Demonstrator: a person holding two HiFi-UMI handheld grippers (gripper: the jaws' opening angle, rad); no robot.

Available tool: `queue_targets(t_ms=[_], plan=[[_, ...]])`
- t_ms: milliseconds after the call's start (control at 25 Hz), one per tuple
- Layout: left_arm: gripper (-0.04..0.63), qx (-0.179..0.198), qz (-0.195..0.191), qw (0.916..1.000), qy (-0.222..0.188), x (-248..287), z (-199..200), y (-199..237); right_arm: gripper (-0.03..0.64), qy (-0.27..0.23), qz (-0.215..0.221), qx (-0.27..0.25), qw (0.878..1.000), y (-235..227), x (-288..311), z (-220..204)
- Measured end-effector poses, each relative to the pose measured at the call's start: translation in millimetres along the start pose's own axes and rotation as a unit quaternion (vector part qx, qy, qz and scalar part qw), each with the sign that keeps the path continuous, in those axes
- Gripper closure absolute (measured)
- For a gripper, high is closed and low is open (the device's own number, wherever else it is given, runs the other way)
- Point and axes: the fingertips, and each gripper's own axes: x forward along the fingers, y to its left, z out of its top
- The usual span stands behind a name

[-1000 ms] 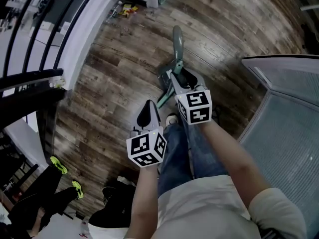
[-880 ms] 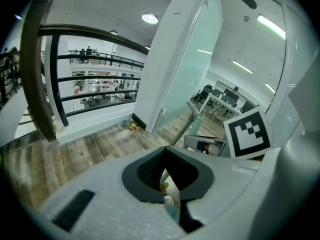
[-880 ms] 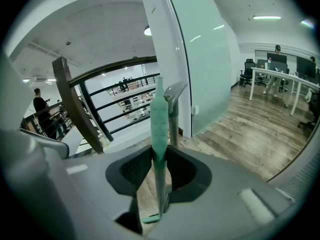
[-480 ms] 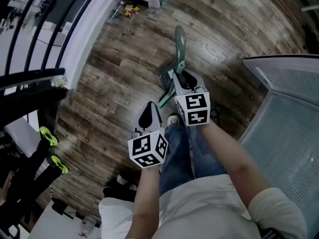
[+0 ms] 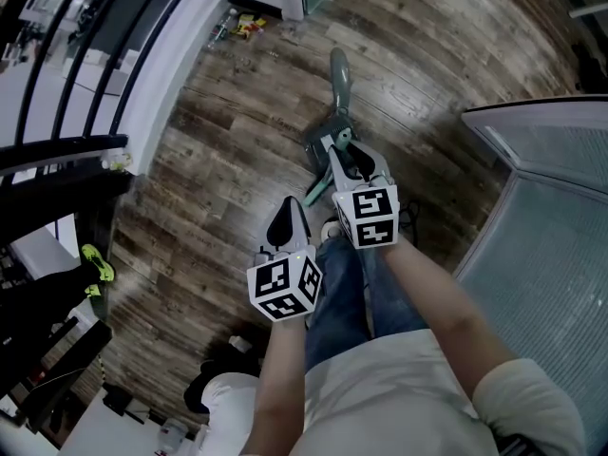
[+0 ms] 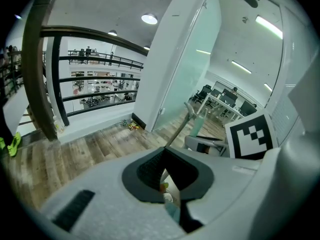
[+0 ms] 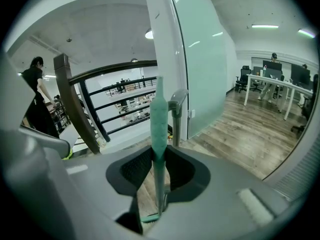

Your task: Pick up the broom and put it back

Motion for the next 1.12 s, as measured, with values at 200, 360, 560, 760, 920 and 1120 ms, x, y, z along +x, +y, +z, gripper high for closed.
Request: queue_targets(t_ms=[200,360,560,760,920,1120], plan=[[0.586,0.004,-0.002,1.0,0.0,-10.1,-3.8,-0.6,0.523,-0.005,-0.003,-0.004,1.0,5.9,-16.2,-3.3],[0.586,0.006,-0.005,1.0,-0.001,-16.9,-5.7,-1.1,0.523,-0.008,-0.009,-0.006,1.0,8.4,-25.8,-4.1],[0.586,0.009,-0.009,0.9999,-0.001,-27.6,-11.2,-2.8,0.523,-0.019,-0.018,-0.005,1.0,11.4,-41.3,-4.8],[0.586,0.018,-0.014,0.9997,-0.003,-37.3,-9.2,-10.6,0.523,-0.034,-0.029,-0.006,0.999,7.6,-61.4,-0.1],[0.586,0.024,-0.022,0.9995,-0.007,-46.0,-7.9,-16.4,0.523,-0.042,-0.038,0.0,0.998,6.0,-80.0,3.3],[0.586,0.031,-0.035,0.9988,-0.011,-59.6,-6.3,-28.6,0.523,-0.058,-0.054,0.004,0.997,2.5,-108.9,10.5]])
